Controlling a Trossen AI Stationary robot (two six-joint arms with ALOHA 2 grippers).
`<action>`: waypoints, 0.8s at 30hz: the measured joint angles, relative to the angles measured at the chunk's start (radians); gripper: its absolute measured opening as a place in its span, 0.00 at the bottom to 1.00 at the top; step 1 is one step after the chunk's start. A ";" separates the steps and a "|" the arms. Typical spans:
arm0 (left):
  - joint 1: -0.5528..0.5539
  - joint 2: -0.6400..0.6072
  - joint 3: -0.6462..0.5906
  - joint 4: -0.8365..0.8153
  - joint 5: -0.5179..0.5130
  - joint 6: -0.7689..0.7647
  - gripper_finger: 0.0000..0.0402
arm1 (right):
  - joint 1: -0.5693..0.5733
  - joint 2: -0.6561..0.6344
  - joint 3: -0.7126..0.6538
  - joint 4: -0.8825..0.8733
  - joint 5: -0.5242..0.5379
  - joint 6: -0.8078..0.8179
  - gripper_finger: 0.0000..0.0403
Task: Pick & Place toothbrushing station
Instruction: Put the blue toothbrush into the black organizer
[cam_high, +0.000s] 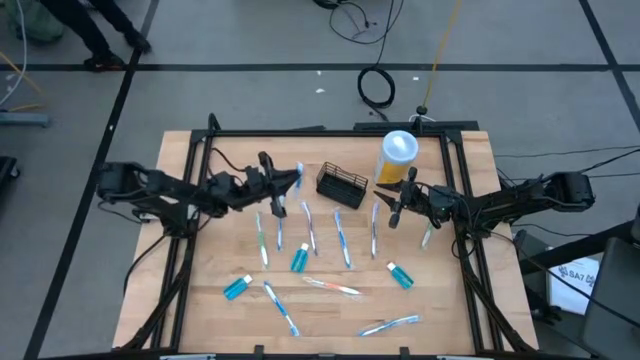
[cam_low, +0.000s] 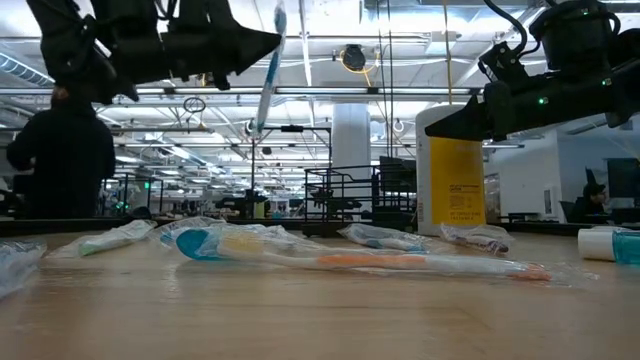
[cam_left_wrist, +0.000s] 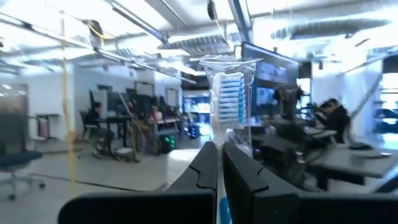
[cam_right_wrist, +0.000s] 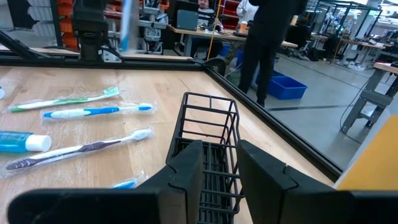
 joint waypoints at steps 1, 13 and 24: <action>0.008 0.019 0.007 0.011 0.000 0.014 0.02 | 0.000 0.000 0.000 0.000 0.000 0.000 0.23; 0.069 0.209 0.241 -0.007 0.097 0.059 0.01 | 0.000 0.000 0.000 0.000 0.000 0.000 0.23; 0.141 0.363 0.390 -0.019 0.097 0.084 0.01 | 0.000 0.000 0.000 0.001 0.000 -0.007 0.23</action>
